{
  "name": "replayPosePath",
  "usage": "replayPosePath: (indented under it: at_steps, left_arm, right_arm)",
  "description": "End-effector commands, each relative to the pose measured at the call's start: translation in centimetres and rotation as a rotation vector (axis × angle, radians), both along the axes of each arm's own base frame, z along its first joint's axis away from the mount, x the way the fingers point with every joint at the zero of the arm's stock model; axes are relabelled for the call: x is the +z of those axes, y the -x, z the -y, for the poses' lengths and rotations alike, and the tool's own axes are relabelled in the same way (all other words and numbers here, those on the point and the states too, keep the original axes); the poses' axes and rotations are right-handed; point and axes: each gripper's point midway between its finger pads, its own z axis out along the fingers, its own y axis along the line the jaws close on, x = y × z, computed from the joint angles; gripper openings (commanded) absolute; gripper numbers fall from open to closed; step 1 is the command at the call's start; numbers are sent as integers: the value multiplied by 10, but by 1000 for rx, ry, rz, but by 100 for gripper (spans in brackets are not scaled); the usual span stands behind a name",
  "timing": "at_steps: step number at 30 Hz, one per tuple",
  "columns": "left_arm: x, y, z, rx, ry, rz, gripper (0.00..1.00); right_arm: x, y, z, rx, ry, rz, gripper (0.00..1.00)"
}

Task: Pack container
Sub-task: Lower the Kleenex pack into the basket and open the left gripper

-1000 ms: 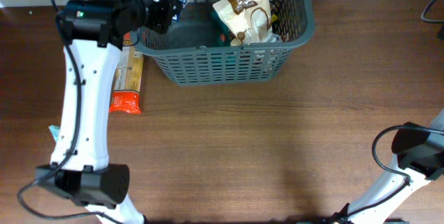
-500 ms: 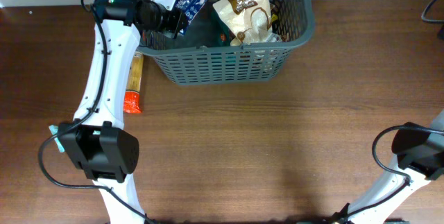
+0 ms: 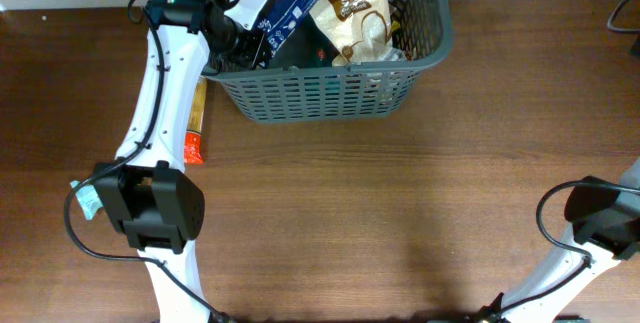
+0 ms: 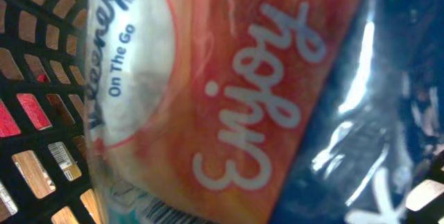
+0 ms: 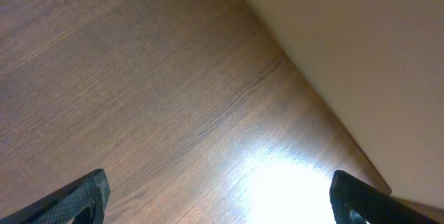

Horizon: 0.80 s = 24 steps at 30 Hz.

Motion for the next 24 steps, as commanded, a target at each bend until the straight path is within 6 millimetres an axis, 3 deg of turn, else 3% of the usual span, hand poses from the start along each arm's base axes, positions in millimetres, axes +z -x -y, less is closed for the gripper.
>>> replayPosePath:
  at_steps: [1, 7, 12, 20, 24]
  left_arm:
    - [8, -3, -1, 11, 14, 20, 31]
    - [8, -4, -1, 11, 14, 20, 63]
    - [7, -5, -6, 27, -16, 24, 80]
    - [8, -7, -8, 34, -28, 35, 84]
    - [21, -17, -9, 38, -21, 94, 87]
  right_arm:
    - [-2, 1, 2, -16, 5, -8, 100]
    - [-2, 1, 2, -16, 5, -8, 99]
    - [-2, 1, 2, -16, 5, -8, 99]
    - [-2, 1, 2, -16, 5, -8, 99]
    - [-2, 1, 2, -16, 5, -8, 99]
